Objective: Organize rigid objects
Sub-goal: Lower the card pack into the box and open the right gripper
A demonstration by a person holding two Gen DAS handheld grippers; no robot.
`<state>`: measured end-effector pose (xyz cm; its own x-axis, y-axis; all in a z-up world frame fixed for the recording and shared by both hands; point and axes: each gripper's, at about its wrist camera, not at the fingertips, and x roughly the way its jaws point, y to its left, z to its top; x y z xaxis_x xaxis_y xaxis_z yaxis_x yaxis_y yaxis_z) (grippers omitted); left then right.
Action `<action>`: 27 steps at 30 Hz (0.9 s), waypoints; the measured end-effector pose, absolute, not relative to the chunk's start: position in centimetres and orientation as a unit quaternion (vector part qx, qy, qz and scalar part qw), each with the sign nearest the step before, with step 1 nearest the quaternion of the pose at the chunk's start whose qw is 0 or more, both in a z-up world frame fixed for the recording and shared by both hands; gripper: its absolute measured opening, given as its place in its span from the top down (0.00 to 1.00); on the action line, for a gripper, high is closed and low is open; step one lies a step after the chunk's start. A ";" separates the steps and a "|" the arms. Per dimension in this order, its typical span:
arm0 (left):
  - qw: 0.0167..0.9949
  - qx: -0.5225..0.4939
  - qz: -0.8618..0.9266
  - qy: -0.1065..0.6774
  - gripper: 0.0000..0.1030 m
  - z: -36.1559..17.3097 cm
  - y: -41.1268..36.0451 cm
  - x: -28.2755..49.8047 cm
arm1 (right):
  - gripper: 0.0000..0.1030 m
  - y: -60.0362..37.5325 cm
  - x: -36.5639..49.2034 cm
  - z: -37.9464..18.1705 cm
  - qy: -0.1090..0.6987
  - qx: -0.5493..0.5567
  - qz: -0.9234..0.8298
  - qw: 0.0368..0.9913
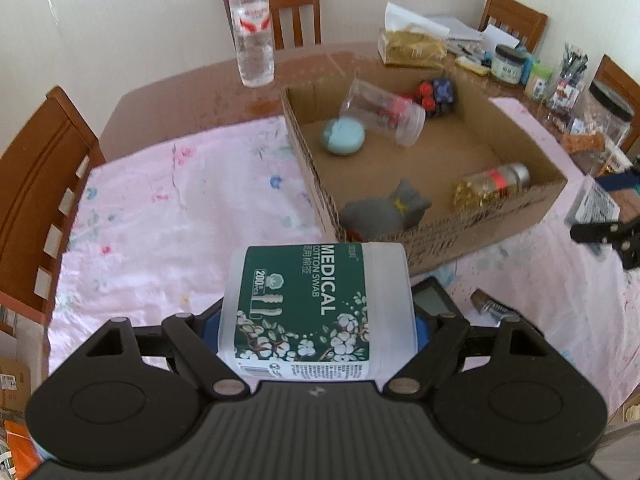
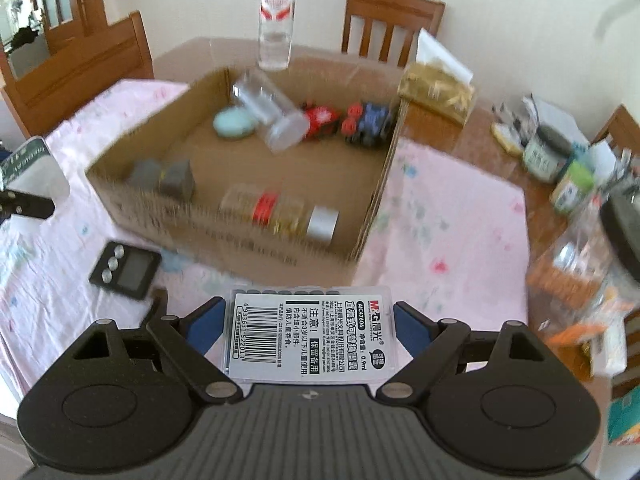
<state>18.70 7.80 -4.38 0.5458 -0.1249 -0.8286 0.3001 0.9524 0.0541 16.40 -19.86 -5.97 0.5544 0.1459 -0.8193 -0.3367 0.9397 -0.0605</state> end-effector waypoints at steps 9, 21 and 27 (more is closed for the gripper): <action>0.889 0.083 -0.113 0.436 0.20 -2.8 8.2 18.6 | 0.11 -18.2 20.8 -2.3 0.398 -0.139 0.174 0.890; 0.898 0.070 -0.079 0.427 0.20 -2.2 9.6 17.9 | 0.05 -14.9 27.4 -3.8 0.382 -0.164 0.192 0.889; 0.898 0.066 -0.072 0.429 0.20 -2.2 9.8 17.9 | 0.00 -14.6 27.2 -4.5 0.392 -0.143 0.189 0.889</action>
